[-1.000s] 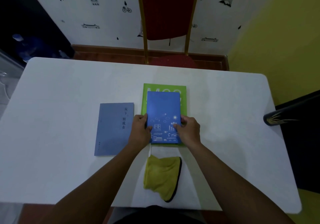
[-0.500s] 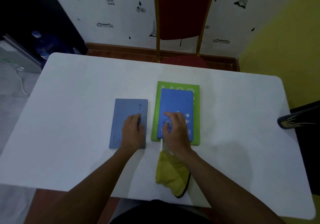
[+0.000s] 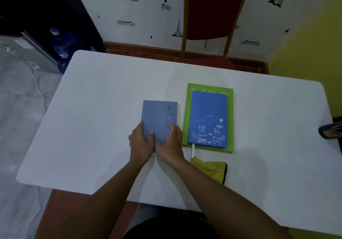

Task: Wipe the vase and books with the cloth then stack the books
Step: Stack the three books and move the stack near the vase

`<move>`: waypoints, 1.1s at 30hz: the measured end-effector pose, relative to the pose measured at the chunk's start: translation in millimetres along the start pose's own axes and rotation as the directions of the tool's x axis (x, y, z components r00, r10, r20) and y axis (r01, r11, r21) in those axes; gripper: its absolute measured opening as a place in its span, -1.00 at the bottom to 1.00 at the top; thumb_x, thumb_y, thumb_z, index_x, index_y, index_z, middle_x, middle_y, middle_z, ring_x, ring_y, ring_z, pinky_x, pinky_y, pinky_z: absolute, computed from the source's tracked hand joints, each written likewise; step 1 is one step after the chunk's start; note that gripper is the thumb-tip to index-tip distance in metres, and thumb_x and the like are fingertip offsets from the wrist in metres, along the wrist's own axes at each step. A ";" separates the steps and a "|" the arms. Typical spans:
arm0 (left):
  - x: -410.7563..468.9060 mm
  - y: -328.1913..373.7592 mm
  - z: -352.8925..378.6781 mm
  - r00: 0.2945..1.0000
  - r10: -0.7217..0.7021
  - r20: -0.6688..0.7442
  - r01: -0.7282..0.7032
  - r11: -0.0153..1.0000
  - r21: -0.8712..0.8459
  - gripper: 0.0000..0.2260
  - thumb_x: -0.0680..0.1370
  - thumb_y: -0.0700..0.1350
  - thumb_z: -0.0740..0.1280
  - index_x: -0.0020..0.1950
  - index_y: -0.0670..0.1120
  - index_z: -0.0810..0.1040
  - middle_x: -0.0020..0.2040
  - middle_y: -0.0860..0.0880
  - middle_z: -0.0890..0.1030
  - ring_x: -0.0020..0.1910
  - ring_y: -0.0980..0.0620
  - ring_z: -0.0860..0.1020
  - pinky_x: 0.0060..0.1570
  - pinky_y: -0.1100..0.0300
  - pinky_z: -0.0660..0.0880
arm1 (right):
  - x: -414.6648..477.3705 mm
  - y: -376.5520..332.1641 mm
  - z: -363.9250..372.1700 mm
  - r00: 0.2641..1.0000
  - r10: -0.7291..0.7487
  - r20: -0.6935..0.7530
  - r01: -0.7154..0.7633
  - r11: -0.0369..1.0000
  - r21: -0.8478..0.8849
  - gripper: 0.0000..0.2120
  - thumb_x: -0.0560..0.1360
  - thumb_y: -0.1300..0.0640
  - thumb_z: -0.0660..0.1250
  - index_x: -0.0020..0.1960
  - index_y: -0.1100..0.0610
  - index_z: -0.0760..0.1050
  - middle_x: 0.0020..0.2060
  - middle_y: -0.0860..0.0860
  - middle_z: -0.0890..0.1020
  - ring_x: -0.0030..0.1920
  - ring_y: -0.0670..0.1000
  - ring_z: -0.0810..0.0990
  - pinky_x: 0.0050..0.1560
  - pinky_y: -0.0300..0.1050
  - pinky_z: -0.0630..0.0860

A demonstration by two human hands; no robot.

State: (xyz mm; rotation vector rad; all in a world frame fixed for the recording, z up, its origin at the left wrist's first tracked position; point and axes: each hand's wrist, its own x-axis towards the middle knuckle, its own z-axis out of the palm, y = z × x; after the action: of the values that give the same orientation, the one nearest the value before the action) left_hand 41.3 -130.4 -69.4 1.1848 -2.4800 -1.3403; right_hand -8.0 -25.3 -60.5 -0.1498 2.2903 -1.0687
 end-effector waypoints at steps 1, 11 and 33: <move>0.7 3.4 -2.0 1.000 -0.030 -0.001 0.030 0.998 -0.055 -0.56 0.61 0.03 0.37 0.44 -0.08 0.41 0.26 -0.05 0.59 0.18 -0.14 0.62 0.12 -0.14 0.65 | 0.0 0.5 1.2 1.000 0.003 -0.009 -0.003 1.000 0.000 -0.20 0.51 0.12 0.43 0.61 0.14 0.07 0.57 0.14 0.13 0.57 0.14 0.16 0.57 0.12 0.28; 17.2 16.3 -13.1 0.959 -0.281 0.032 0.277 0.908 -0.314 -0.62 0.70 -0.06 0.26 0.53 -0.01 0.40 0.36 -0.08 0.55 0.28 -0.11 0.56 0.22 -0.13 0.59 | 3.0 -6.4 -11.2 0.989 0.121 -0.088 -0.104 0.978 0.181 -0.20 0.43 0.25 0.42 0.59 0.01 0.16 0.47 0.03 0.30 0.47 0.06 0.27 0.48 0.15 0.39; 12.4 114.8 89.9 0.978 -0.001 0.208 0.067 0.949 -0.308 -0.65 0.70 -0.07 0.26 0.49 -0.01 0.45 0.28 -0.03 0.60 0.13 -0.01 0.61 0.08 0.04 0.63 | 29.4 54.4 -168.9 0.896 0.146 -0.419 0.019 0.931 0.365 -0.42 0.51 0.22 0.46 0.47 -0.03 0.38 0.33 -0.03 0.58 0.21 0.00 0.62 -0.08 -0.41 0.49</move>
State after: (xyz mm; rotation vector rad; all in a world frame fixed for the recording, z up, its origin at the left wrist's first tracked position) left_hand -71.8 -41.4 -42.7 1.0675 -2.2577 -1.8685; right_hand -119.2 112.9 -30.3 0.3522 2.4045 -1.5975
